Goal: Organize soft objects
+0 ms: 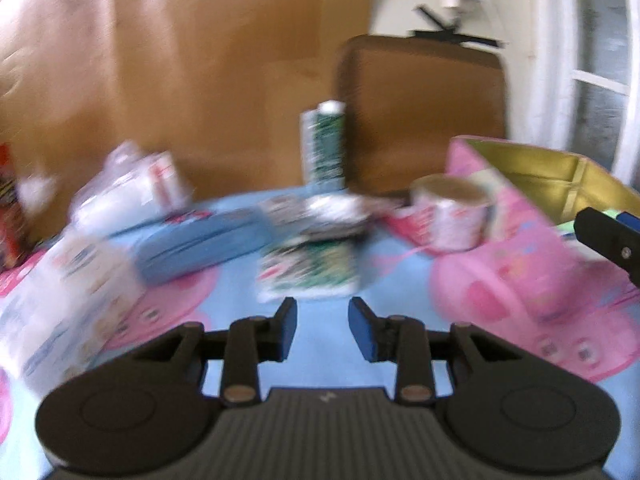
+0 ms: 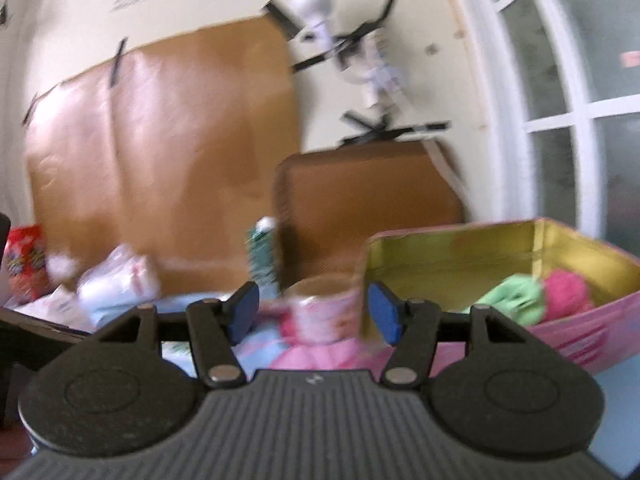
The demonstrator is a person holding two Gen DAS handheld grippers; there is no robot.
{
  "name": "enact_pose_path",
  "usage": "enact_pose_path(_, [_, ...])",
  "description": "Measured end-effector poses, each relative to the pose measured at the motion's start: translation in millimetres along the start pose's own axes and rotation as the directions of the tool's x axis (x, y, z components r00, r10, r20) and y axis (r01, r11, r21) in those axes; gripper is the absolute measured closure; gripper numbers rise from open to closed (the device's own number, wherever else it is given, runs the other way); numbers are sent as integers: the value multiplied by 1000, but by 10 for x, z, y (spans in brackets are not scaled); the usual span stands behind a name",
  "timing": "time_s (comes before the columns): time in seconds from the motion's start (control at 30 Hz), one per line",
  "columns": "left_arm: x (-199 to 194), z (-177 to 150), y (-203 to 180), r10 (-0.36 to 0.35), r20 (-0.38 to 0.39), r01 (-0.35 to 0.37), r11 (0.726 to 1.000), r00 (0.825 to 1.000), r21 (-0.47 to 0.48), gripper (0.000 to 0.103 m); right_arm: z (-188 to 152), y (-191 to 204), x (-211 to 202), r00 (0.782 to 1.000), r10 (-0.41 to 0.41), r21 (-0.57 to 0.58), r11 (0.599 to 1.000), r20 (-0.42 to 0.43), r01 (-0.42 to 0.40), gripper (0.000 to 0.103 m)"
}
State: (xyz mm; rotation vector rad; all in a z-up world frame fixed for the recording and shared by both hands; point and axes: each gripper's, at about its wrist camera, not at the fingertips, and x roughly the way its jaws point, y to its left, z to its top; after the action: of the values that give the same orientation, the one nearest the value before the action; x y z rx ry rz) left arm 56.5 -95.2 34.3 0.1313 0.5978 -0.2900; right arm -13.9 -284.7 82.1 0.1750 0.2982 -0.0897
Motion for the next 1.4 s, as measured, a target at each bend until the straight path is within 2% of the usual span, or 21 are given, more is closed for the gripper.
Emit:
enact_pose_path(0.13, [13,-173,408,53,-27,-54,997,998,-54,74,-91,254,171,996,49,-10,999,-78,-50,40])
enact_pose_path(0.3, [42,-307,739,106,-41,-109,990,994,-86,74,-156,458,341,987,77,-20,997,-143,-80,40])
enact_pose_path(0.5, [107,-382,833,96,-30,-98,990,995,-96,70,-275,553,479,975,54,-42,997,-217,-65,39])
enact_pose_path(0.67, [107,-396,797,63,-12,-63,996,998,-68,68,-285,411,548,965,42,48,998,-260,-31,36])
enact_pose_path(0.77, [89,-404,795,55,0,-55,996,998,-74,63,-300,323,574,958,57,105,994,-280,-28,36])
enact_pose_path(1.1, [69,-400,837,36,15,-35,995,999,-89,51,-319,247,545,957,105,188,981,-270,-54,35])
enact_pose_path(1.4, [48,-392,844,18,28,-16,996,999,-82,48,-327,234,520,958,123,208,976,-259,-69,32])
